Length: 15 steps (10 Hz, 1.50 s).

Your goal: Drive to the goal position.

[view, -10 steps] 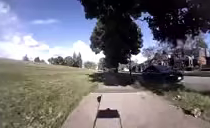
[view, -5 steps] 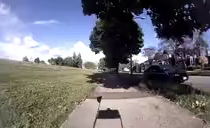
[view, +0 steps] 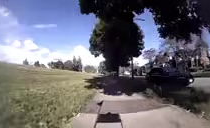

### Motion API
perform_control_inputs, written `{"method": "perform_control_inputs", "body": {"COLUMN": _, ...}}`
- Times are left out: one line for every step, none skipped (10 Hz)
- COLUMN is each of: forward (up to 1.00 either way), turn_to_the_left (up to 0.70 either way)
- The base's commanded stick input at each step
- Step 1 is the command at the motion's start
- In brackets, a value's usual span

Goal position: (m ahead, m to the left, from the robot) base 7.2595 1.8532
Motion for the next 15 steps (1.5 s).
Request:
{"method": "perform_control_inputs", "body": {"forward": 1.00, "turn_to_the_left": 0.01}}
{"method": "perform_control_inputs", "body": {"forward": 1.00, "turn_to_the_left": 0.02}}
{"method": "perform_control_inputs", "body": {"forward": 1.00, "turn_to_the_left": 0.00}}
{"method": "perform_control_inputs", "body": {"forward": 1.00, "turn_to_the_left": 0.00}}
{"method": "perform_control_inputs", "body": {"forward": 1.00, "turn_to_the_left": 0.00}}
{"method": "perform_control_inputs", "body": {"forward": 1.00, "turn_to_the_left": 0.00}}
{"method": "perform_control_inputs", "body": {"forward": 1.00, "turn_to_the_left": 0.00}}
{"method": "perform_control_inputs", "body": {"forward": 1.00, "turn_to_the_left": 0.00}}
{"method": "perform_control_inputs", "body": {"forward": 1.00, "turn_to_the_left": 0.00}}
{"method": "perform_control_inputs", "body": {"forward": 1.00, "turn_to_the_left": 0.00}}
{"method": "perform_control_inputs", "body": {"forward": 1.00, "turn_to_the_left": 0.00}}
{"method": "perform_control_inputs", "body": {"forward": 1.00, "turn_to_the_left": 0.00}}
{"method": "perform_control_inputs", "body": {"forward": 1.00, "turn_to_the_left": 0.00}}
{"method": "perform_control_inputs", "body": {"forward": 1.00, "turn_to_the_left": 0.00}}
{"method": "perform_control_inputs", "body": {"forward": 1.00, "turn_to_the_left": 0.00}}
